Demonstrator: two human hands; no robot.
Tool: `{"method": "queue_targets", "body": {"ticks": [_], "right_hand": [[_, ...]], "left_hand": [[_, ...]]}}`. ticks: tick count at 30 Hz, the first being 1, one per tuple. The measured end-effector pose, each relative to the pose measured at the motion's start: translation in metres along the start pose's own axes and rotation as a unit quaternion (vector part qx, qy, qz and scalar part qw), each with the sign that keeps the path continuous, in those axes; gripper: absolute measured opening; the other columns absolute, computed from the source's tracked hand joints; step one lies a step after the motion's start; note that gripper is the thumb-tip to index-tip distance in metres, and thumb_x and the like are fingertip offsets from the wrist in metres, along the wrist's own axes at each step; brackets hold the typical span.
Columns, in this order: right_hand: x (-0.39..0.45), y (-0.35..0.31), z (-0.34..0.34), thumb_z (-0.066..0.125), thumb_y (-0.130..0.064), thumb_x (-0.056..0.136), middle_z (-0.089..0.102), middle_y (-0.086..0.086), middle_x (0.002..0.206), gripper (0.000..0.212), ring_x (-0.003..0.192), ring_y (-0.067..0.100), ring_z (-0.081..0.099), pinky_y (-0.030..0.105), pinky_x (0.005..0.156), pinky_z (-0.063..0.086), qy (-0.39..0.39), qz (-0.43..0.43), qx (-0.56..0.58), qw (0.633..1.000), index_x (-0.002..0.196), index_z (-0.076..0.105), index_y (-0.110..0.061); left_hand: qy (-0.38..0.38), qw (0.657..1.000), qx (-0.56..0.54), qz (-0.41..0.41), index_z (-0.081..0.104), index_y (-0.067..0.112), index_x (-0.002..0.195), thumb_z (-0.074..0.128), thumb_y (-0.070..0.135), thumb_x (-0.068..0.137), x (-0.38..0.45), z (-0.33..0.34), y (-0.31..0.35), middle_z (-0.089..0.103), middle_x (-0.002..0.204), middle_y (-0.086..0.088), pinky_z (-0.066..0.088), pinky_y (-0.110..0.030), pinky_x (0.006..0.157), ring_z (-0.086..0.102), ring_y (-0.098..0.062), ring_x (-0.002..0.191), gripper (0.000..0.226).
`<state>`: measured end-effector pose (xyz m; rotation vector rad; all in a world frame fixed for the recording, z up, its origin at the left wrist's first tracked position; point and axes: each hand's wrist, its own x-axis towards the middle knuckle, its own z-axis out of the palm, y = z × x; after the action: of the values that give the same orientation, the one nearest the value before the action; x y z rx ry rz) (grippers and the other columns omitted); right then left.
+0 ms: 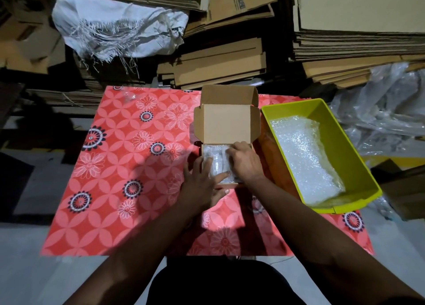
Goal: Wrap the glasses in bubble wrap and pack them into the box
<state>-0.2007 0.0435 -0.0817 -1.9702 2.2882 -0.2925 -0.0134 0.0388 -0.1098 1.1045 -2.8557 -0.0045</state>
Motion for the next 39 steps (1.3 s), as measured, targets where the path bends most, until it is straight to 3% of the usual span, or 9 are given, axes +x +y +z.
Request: {"method": "queue_targets", "body": {"ticks": [4,8,13,18,22,26,33,36,39], "right_hand": [[-0.008,0.006,0.007,0.058,-0.027,0.084,0.051,0.009,0.095,0.021,0.089,0.029,0.054,0.04,0.077,0.05,0.014,-0.038,0.017,0.999,0.081,0.065,-0.007],[0.007,0.013,0.003,0.059,-0.04,0.087,0.05,0.006,0.11,0.025,0.1,0.027,0.051,0.04,0.083,0.047,-0.04,-0.036,-0.041,0.998,0.089,0.074,-0.019],[0.002,0.004,0.016,0.05,-0.03,0.091,0.048,0.008,0.113,0.028,0.103,0.029,0.046,0.042,0.084,0.04,-0.035,-0.03,-0.149,0.988,0.091,0.074,-0.016],[0.003,0.012,0.006,0.061,-0.03,0.091,0.046,0.009,0.114,0.022,0.105,0.028,0.046,0.041,0.089,0.044,-0.065,-0.038,-0.064,0.995,0.1,0.074,-0.015],[-0.009,0.033,-0.002,0.082,-0.033,0.077,0.042,-0.011,0.106,0.042,0.1,0.003,0.048,0.029,0.087,0.052,-0.061,0.024,0.104,0.992,0.115,0.071,-0.018],[-0.017,0.019,-0.001,0.083,-0.053,0.07,0.039,0.0,0.122,0.046,0.12,0.021,0.043,0.034,0.101,0.047,-0.088,-0.011,0.008,0.996,0.112,0.076,-0.036],[-0.015,0.009,-0.001,0.086,-0.035,0.072,0.038,0.002,0.126,0.044,0.124,0.022,0.042,0.036,0.101,0.048,-0.11,0.026,0.005,0.994,0.114,0.073,-0.033],[-0.025,0.027,-0.003,0.077,-0.011,0.077,0.053,0.008,0.121,0.037,0.1,0.025,0.062,0.041,0.08,0.058,-0.06,0.052,0.05,0.996,0.108,0.067,-0.028],[-0.032,0.032,-0.01,0.066,-0.003,0.079,0.059,0.013,0.099,0.026,0.083,0.032,0.063,0.036,0.073,0.051,-0.028,0.088,-0.016,0.996,0.103,0.068,-0.012]], "left_hand": [[-0.008,1.0,0.022,-0.012,0.064,0.04,0.12,0.043,0.074,0.085,0.005,0.001,0.007,0.047,0.143,-0.02,0.035,-0.064,0.098,0.042,-0.046,0.128,0.053],[0.0,1.0,0.014,-0.004,0.07,0.038,0.113,0.047,0.076,0.084,0.008,0.007,0.006,0.048,0.145,-0.018,0.034,-0.068,0.099,0.043,-0.048,0.129,0.054],[0.019,1.0,-0.01,-0.001,0.074,0.04,0.106,0.049,0.079,0.084,0.011,0.011,0.009,0.05,0.149,-0.009,0.026,-0.069,0.106,0.043,-0.048,0.134,0.052],[0.012,0.999,-0.044,0.007,0.072,0.039,0.114,0.056,0.075,0.079,0.008,0.016,0.004,0.049,0.149,-0.008,0.031,-0.066,0.104,0.042,-0.047,0.133,0.053],[0.031,0.991,-0.115,-0.062,0.061,0.029,0.128,0.061,0.056,0.077,0.004,0.006,-0.002,0.05,0.142,-0.008,0.037,-0.056,0.101,0.039,-0.034,0.131,0.057],[0.019,0.99,-0.101,-0.095,0.058,0.021,0.125,0.057,0.045,0.078,0.002,-0.002,-0.003,0.057,0.129,0.001,0.034,-0.047,0.098,0.045,-0.026,0.126,0.053],[0.021,0.992,-0.096,-0.084,0.06,0.025,0.127,0.06,0.044,0.08,-0.003,-0.001,-0.006,0.059,0.13,0.007,0.033,-0.044,0.096,0.046,-0.026,0.121,0.051],[0.008,0.99,-0.108,-0.095,0.058,0.03,0.131,0.059,0.047,0.083,-0.004,0.0,-0.008,0.057,0.135,0.011,0.028,-0.044,0.097,0.042,-0.025,0.124,0.051],[-0.028,0.98,-0.153,-0.12,0.052,0.037,0.137,0.058,0.05,0.087,-0.004,0.0,-0.009,0.048,0.146,0.016,0.023,-0.043,0.098,0.03,-0.022,0.13,0.052]]}}
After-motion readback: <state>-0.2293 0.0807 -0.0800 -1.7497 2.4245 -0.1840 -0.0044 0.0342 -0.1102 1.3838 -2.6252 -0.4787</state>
